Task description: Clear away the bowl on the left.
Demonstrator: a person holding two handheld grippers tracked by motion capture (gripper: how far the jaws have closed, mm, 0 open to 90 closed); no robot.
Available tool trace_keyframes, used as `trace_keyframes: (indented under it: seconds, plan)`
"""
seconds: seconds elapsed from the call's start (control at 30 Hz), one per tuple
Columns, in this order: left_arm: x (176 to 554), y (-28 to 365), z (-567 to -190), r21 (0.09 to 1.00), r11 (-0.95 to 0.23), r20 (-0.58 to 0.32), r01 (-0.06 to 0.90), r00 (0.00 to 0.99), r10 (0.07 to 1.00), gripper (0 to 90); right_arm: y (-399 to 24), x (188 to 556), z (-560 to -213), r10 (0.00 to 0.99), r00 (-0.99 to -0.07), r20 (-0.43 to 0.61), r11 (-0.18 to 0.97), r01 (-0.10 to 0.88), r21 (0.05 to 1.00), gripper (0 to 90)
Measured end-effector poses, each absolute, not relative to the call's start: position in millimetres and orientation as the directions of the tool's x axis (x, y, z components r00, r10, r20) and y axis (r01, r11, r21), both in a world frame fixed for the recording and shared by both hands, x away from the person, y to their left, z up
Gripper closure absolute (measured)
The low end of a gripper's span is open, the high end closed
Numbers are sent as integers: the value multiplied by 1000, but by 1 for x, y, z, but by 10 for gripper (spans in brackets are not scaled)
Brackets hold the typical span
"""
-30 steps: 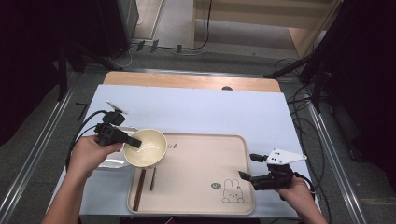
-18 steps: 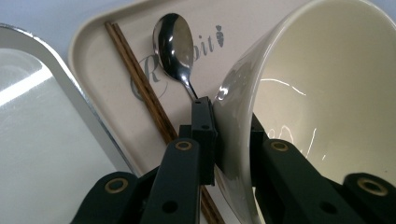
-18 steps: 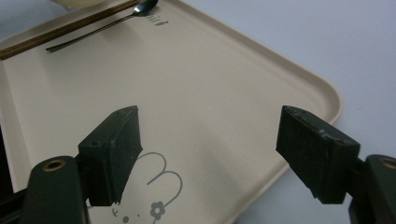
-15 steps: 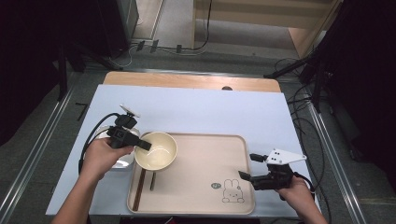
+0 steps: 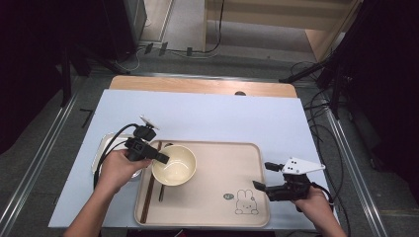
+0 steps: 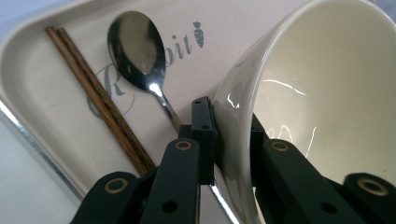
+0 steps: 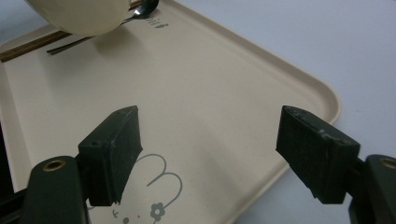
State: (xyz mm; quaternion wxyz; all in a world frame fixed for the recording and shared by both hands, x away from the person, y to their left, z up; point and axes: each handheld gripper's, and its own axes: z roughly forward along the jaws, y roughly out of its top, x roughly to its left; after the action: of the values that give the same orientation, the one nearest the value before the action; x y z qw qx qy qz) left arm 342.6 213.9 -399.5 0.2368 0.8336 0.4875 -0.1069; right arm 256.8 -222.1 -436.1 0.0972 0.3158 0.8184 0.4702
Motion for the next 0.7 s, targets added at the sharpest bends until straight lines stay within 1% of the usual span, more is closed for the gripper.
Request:
trace_keyframes:
  seconds: [0.2, 0.6, 0.7]
  plan:
    - [341, 203, -404, 294, -427, -394, 855, 516, 760, 827, -222, 257, -437, 609, -781, 138, 359, 427, 830, 221]
    - [343, 186, -420, 276, -438, -397, 856, 516, 759, 825, -223, 257, -436, 610, -781, 135, 360, 424, 831, 221]
    - [343, 183, -425, 271, -444, -378, 854, 519, 767, 824, -223, 257, -436, 609, -781, 135, 360, 425, 831, 221]
